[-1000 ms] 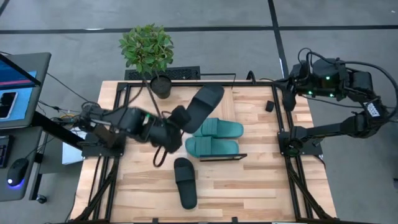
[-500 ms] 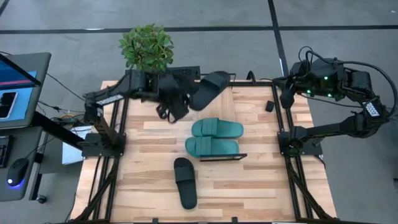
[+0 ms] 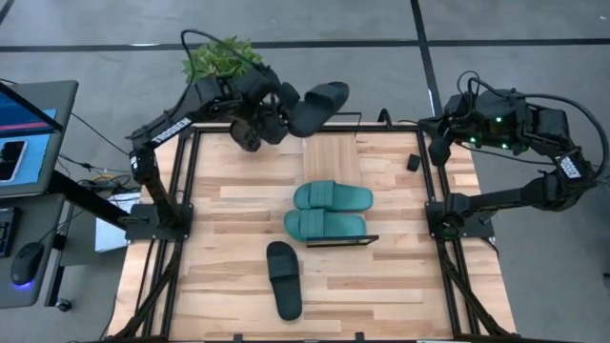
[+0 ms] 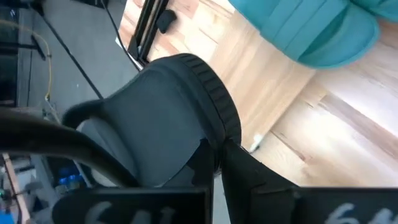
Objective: Pick and place slides into the shelf
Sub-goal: Put the top black slide on the shelf
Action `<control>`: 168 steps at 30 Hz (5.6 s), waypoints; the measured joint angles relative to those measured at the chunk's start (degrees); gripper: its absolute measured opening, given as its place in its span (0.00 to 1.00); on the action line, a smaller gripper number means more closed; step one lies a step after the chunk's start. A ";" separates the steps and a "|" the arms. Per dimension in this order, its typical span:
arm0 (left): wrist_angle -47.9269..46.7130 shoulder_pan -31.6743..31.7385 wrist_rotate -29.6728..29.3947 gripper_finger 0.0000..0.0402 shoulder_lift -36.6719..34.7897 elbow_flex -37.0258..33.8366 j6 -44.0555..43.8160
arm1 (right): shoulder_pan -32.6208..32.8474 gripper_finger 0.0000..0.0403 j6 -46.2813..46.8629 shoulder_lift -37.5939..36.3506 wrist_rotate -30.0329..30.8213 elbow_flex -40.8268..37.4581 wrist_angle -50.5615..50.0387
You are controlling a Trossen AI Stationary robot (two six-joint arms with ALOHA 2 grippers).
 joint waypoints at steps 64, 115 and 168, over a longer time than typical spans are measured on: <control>-4.58 12.10 13.61 0.00 15.76 0.00 49.82 | -3.74 0.00 19.58 6.76 10.05 0.02 -1.79; 13.84 12.29 7.30 0.00 18.58 -13.42 53.33 | -3.74 0.00 21.03 6.76 9.90 0.02 -2.62; 17.99 14.71 11.52 0.00 22.29 -13.93 53.96 | -7.13 0.00 22.45 6.77 9.84 0.00 -2.58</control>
